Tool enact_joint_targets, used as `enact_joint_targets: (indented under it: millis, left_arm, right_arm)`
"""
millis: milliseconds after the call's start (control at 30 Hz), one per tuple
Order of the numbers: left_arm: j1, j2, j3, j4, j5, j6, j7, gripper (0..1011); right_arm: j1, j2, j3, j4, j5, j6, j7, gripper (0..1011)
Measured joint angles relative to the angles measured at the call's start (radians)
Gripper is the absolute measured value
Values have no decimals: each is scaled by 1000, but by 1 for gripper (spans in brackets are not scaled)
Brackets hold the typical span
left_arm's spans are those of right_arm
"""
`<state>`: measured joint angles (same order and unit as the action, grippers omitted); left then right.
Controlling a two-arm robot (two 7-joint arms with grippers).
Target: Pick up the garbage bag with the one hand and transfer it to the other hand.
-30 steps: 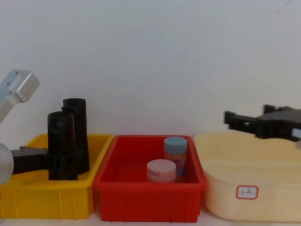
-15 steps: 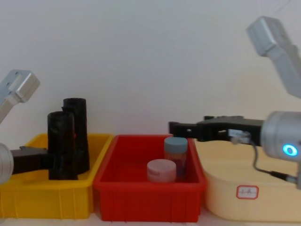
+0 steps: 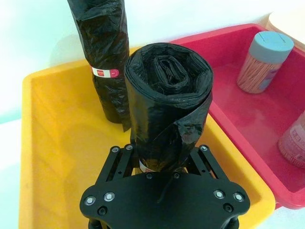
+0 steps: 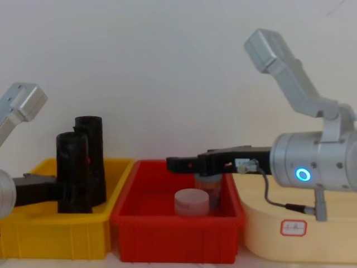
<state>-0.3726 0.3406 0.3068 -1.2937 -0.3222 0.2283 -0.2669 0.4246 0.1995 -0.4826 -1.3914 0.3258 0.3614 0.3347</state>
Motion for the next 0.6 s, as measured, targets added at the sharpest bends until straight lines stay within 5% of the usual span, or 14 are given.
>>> enact_joint_targets:
  millis: [600]
  left_arm:
    - [0,0,0,0,0,0,0,401]
  right_arm:
    - [48,-26,-38,81,-19,57,2,1001]
